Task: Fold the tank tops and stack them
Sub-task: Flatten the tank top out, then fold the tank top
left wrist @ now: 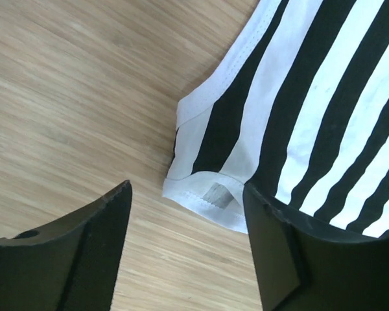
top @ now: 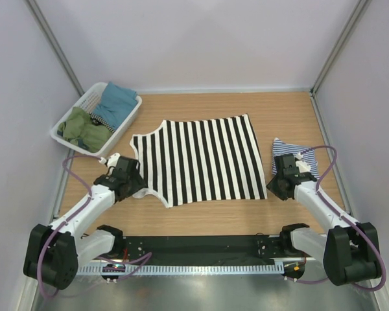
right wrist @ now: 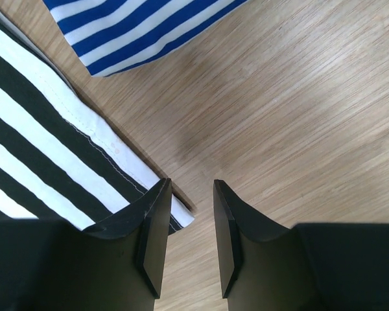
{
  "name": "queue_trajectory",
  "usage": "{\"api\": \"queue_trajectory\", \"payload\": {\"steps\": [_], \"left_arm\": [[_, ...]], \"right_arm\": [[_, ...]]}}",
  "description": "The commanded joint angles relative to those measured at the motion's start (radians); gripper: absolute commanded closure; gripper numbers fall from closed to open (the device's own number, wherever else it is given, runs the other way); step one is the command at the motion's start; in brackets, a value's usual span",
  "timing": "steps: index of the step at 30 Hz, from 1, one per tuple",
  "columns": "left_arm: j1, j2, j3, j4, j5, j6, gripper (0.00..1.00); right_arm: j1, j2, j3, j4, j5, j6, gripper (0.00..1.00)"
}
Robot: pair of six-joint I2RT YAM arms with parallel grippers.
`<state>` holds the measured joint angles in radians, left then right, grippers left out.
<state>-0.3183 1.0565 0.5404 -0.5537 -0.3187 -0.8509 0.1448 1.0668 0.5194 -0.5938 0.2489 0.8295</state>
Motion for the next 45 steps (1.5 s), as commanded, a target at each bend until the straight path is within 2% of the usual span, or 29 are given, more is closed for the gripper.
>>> {"api": "queue_trajectory", "payload": {"steps": [1, 5, 10, 16, 23, 30, 32, 35, 37, 38, 40, 41, 44, 45], "left_arm": [[-0.004, 0.013, 0.035, -0.028, 0.026, 0.021, 0.28], [-0.094, 0.003, 0.050, -0.028, 0.053, 0.027, 0.33], [-0.296, -0.027, 0.096, -0.063, 0.009, -0.075, 0.35], [-0.430, 0.003, 0.104, -0.058, -0.002, -0.149, 0.37], [-0.499, 0.115, 0.083, -0.006, -0.017, -0.181, 0.36], [-0.591, 0.192, 0.084, 0.034, -0.006, -0.230, 0.37], [-0.608, 0.220, 0.082, 0.043, -0.005, -0.238, 0.40], [-0.617, 0.243, 0.079, 0.064, 0.004, -0.249, 0.46], [-0.627, 0.261, 0.076, 0.078, 0.004, -0.255, 0.50], [-0.630, 0.266, 0.073, 0.084, 0.003, -0.258, 0.51], [-0.628, 0.281, 0.067, 0.103, -0.013, -0.257, 0.55], [-0.630, 0.286, 0.069, 0.106, -0.020, -0.258, 0.58], [-0.630, 0.312, 0.079, 0.123, -0.017, -0.258, 0.79], [-0.628, 0.321, 0.081, 0.135, -0.008, -0.255, 0.95]], "right_arm": [[0.003, -0.019, -0.007, 0.031, -0.020, 0.007, 0.62], [0.010, -0.027, 0.007, 0.008, -0.040, -0.023, 0.64], [0.036, -0.044, 0.016, -0.021, -0.063, -0.021, 0.65], [0.116, -0.031, 0.008, -0.021, -0.033, 0.008, 0.65], [0.191, 0.050, -0.012, -0.001, 0.038, 0.075, 0.65], [0.216, 0.071, -0.015, 0.008, 0.081, 0.102, 0.58], [0.219, 0.084, -0.019, 0.017, 0.082, 0.105, 0.63], [0.220, 0.088, -0.035, 0.035, 0.082, 0.111, 0.75], [0.219, 0.091, -0.039, 0.040, 0.082, 0.112, 0.78], [0.219, 0.090, -0.041, 0.042, 0.082, 0.111, 0.84], [0.219, 0.087, -0.039, 0.045, 0.082, 0.112, 0.88], [0.220, 0.084, -0.039, 0.049, 0.078, 0.103, 0.93], [0.220, 0.075, -0.036, 0.049, 0.072, 0.097, 0.99], [0.220, 0.071, -0.033, 0.045, 0.072, 0.095, 0.99]]}}
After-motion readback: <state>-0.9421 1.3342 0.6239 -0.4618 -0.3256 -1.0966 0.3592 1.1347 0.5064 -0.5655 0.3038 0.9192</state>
